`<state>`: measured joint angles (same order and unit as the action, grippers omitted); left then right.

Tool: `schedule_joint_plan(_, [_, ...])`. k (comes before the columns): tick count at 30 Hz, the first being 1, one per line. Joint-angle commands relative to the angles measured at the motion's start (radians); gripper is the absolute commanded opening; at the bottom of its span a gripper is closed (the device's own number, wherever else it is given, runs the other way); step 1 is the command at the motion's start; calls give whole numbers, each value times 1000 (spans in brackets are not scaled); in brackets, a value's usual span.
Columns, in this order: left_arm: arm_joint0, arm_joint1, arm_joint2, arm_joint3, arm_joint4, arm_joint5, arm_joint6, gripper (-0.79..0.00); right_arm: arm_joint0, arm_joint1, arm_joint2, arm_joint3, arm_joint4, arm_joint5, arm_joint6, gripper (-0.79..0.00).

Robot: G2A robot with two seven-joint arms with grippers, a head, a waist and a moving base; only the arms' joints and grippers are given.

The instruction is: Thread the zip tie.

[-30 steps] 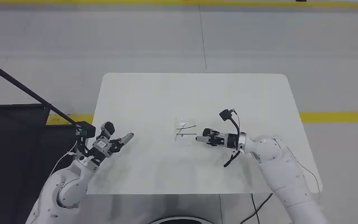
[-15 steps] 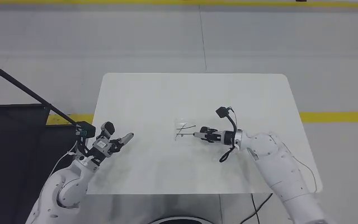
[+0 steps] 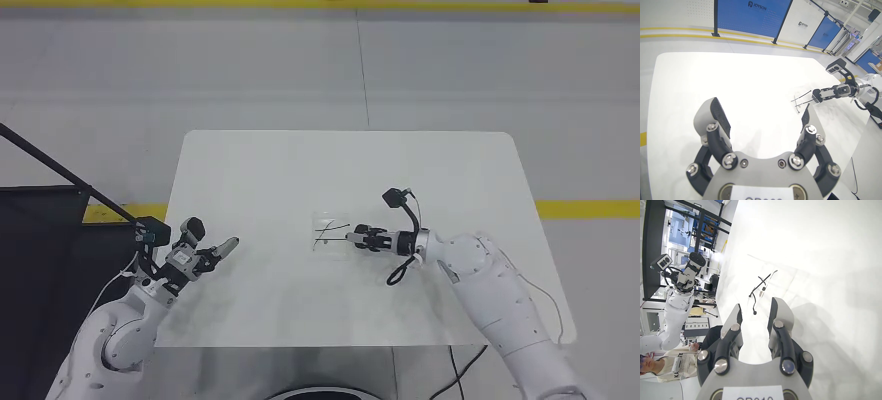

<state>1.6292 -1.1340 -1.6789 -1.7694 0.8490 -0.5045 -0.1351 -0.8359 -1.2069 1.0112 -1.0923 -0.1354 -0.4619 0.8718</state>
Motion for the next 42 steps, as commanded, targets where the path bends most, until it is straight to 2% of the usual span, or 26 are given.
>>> schedule_joint_plan(1, [0,0,0,0,0,0,0,0,0,0,-1,0,-1,3,0,-480])
schedule_joint_plan(6, [0,0,0,0,0,0,0,0,1,0,-6,-2,-6,9,0,-606])
schedule_joint_plan(9, [0,0,0,0,0,0,0,0,2,0,-8,-3,-7,13,1,-613])
schedule_joint_plan(16, [0,0,0,0,0,0,0,0,4,0,-14,-6,-5,22,9,-557])
schedule_joint_plan(19, [0,0,0,0,0,0,0,0,6,-1,-15,-5,-2,22,10,-579])
schedule_joint_plan(32, [0,0,0,0,0,0,0,0,6,3,-6,-8,11,19,14,-785])
schedule_joint_plan(38, [0,0,0,0,0,0,0,0,-11,13,20,-27,22,3,19,-785])
schedule_joint_plan(42, [0,0,0,0,0,0,0,0,-42,28,58,-67,29,-53,22,-785])
